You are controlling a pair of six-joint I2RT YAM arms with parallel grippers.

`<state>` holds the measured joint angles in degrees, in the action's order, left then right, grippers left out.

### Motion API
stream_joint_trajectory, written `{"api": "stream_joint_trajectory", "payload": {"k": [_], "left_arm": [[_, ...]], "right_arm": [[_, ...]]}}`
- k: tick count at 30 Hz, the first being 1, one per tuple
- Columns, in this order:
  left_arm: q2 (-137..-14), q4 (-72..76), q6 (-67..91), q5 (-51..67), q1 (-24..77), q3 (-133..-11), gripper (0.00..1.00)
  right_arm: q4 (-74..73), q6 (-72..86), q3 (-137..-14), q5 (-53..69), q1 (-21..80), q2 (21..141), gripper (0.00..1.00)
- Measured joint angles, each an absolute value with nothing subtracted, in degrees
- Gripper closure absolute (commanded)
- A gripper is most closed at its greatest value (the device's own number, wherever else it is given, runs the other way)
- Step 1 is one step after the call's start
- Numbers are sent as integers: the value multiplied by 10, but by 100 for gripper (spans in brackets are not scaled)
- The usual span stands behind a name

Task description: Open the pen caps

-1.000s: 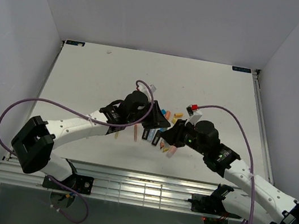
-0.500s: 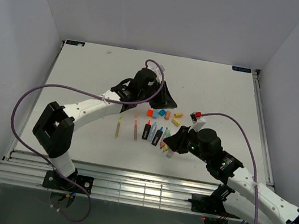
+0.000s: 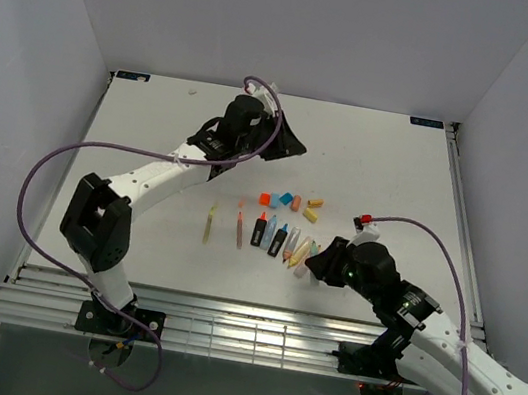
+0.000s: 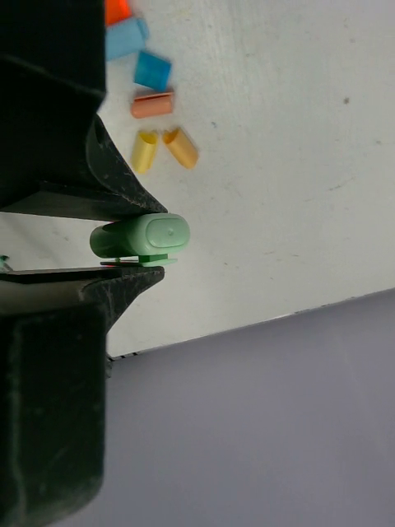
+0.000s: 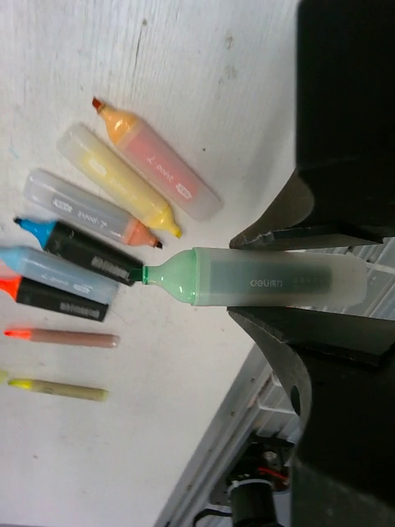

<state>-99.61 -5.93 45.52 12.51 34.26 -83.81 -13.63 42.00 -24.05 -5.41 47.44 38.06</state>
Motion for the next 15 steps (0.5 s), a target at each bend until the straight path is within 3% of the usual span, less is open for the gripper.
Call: {"api": "stream_joint_trajectory", "payload": {"k": [8,15], "left_arm": [[-839,-73,443,157,352,-616,100],[-801,-79,411,195,384,-585,100]], "right_arm": [[-192,479,-247,-162,469,452,92],[-211,510,-236,-203,455,473,92]]}}
